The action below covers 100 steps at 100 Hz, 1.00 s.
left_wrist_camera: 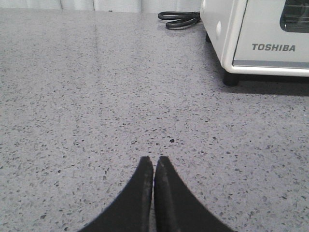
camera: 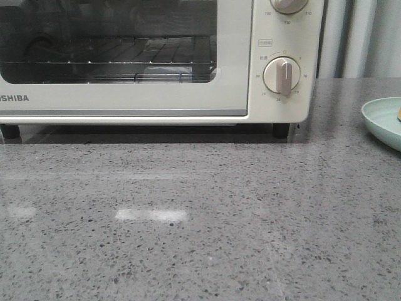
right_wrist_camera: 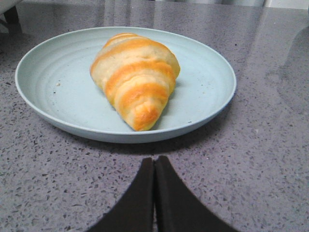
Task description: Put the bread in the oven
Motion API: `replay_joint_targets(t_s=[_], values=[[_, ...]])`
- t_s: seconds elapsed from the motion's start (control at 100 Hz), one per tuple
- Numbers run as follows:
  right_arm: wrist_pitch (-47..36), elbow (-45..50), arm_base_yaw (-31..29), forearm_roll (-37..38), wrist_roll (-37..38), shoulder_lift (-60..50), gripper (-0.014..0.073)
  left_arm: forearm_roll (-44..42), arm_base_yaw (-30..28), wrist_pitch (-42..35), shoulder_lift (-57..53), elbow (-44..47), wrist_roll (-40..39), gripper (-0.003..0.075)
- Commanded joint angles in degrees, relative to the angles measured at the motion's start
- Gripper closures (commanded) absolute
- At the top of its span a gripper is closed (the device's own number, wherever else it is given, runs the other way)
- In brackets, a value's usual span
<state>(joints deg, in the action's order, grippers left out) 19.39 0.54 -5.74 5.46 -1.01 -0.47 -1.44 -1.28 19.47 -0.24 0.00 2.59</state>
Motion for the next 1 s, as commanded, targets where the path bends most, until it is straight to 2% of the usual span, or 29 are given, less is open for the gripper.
replay_joint_targets(t_s=[0.0,0.29,0.41,0.51,0.58,0.68,0.82,0.99], values=[[-2.0,0.7,-0.3,-0.2,-0.2,-1.2,0.0664,-0.9,0.0,-3.3,-1.7,1.3,-0.4,0.0741],[-3.2,0.7,-0.3,0.0,-0.2,-1.2,0.0664,-0.9,0.0,-3.5,-1.7,1.3,-0.4,0.0741],[-9.1,0.7,-0.3,-0.4,-0.1,-1.2,0.0664,4.9,0.0,-6.5,-1.7,1.3,-0.4,0.0741],[-18.0,0.7,-0.3,-3.8,-0.1,-1.2,0.0664,6.8,0.0,-12.1,-1.7,1.3,-0.4,0.0741],[-25.5,0.7,-0.3,-4.0,-0.1,-1.2,0.0664,10.2,0.0,-15.6,-1.7,1.3,-0.4,0.0741],[-32.9,0.7,-0.3,-4.0,-0.1,-1.2,0.0664,10.4,0.0,-20.8,-1.7,1.3,-0.4,0.0741],[-41.6,0.7,-0.3,-4.0,-0.1,-1.2,0.0664,19.4,0.0,-33.6,-1.7,1.3,-1.9,0.0741],[-53.5,0.7,-0.3,-4.2,3.1,-1.2,0.0664,19.8,0.0,-49.1,-1.7,1.3,-1.9,0.0741]])
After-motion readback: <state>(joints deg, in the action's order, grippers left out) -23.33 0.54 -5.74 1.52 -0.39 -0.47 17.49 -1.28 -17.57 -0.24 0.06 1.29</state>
